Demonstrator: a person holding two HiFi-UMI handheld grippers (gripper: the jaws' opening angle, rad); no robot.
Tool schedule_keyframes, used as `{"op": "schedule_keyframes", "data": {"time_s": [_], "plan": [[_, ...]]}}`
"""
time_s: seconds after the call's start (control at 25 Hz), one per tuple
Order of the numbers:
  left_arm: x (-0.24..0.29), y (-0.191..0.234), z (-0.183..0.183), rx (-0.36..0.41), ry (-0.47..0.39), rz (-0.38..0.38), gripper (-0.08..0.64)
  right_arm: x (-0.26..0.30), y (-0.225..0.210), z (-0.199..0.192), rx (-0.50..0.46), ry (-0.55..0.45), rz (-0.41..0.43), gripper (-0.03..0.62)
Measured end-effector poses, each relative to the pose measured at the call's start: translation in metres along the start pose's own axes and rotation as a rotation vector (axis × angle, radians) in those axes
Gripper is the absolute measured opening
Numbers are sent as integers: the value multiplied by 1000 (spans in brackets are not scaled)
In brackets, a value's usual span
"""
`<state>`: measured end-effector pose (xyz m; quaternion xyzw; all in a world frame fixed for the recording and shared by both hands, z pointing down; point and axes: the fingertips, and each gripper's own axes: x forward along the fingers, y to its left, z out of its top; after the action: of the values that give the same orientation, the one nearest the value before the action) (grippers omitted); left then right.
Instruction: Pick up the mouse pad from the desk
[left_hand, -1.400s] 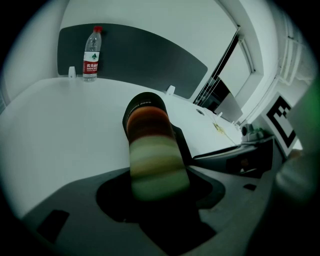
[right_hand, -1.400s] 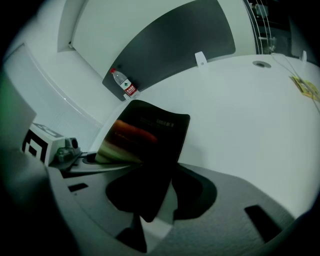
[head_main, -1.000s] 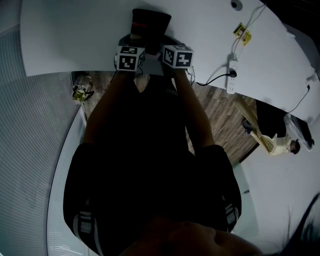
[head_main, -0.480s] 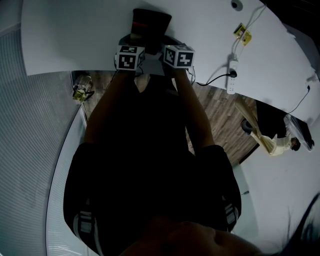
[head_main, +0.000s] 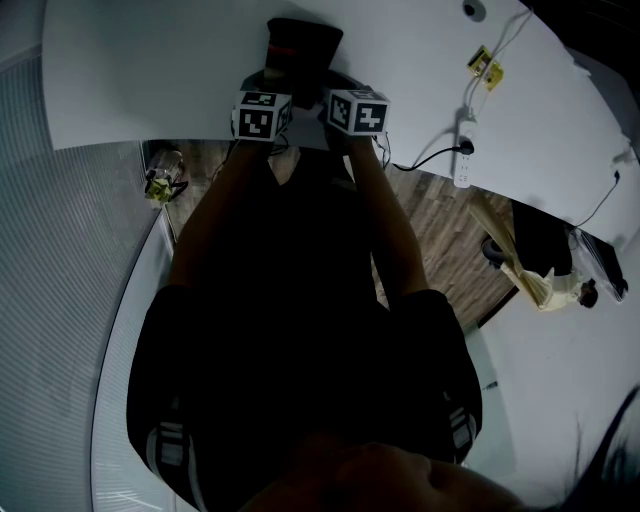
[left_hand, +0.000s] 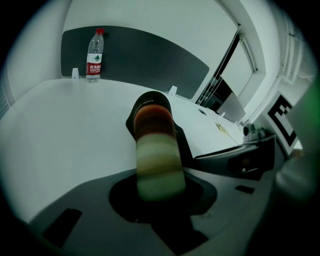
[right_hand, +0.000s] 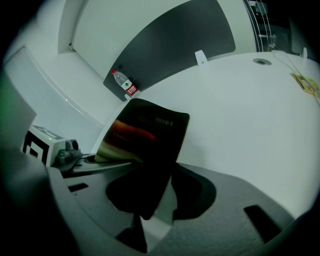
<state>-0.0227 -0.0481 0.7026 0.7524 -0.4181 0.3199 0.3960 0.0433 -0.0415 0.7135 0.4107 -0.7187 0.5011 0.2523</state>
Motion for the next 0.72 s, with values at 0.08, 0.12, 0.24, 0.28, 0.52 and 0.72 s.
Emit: {"op": "schedule_keyframes", "data": {"time_s": [0.08,0.12,0.24,0.28,0.52,0.72], "plan": [[0,0,-1,-2,-1,-2,103,0,1,-1,1,-2,1,100],[-1,0,-1,-4,-2,-2,101,0,1,-1,0,-2,1,100],[-1,-1,0,-6,-7,-4,93,0,1,-2,0,0,1,100],[-1,-2,0,-9,-10,-8,88,-1,2,-2,1,0,2,100],[-3,-5,0,-35,-28,-18,62,-3,4,-3,-2,1,7,100],[-5,-6,0,-51,-31,-21,55,-4,7,-4,0,3,19,100]]}}
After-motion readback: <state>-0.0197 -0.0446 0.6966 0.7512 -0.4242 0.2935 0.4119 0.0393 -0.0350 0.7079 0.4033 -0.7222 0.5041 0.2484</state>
